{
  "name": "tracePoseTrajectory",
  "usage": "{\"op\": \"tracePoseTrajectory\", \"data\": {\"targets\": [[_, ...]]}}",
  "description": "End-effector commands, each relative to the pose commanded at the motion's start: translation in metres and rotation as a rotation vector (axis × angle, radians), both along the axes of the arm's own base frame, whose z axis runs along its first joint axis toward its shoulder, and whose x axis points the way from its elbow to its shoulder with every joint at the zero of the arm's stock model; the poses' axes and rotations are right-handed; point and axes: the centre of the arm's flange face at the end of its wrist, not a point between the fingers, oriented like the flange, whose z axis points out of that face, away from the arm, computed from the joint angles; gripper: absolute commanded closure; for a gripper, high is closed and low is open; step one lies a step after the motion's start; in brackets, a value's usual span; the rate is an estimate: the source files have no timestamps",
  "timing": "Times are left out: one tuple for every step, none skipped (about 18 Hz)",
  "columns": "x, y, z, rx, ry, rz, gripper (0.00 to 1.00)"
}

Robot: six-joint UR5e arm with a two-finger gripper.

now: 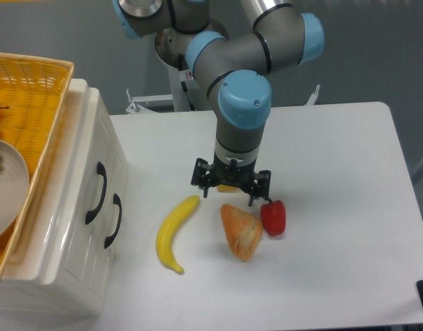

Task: Slide the top white drawer open
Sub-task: 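Move the gripper toward the top drawer's black handle and lower it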

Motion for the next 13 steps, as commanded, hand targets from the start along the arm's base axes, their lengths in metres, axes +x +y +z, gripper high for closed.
{"op": "tracePoseTrajectory", "data": {"targets": [[0.007,0.005,0.000,-0.002,-0.005,0.009,0.00],[0.011,0.008,0.000,-0.003,-0.007,0.010,0.00],[0.014,0.009,0.000,-0.002,-0.009,0.010,0.00],[0.023,0.014,0.001,0.001,-0.017,0.012,0.00],[0.028,0.018,0.002,0.007,-0.028,0.032,0.00],[0.030,0.020,0.003,0.011,-0.037,0.058,0.00],[0.036,0.023,0.002,0.011,-0.043,0.057,0.00],[0.042,0.026,0.003,0.008,-0.041,0.047,0.00],[0.044,0.027,0.004,0.011,-0.043,0.048,0.00],[0.046,0.028,0.004,0.008,-0.040,0.048,0.00],[0.046,0.027,0.005,0.007,-0.037,0.049,0.00],[0.051,0.030,0.004,0.005,-0.042,0.039,0.00],[0.060,0.035,0.006,0.011,-0.043,0.022,0.00]]}}
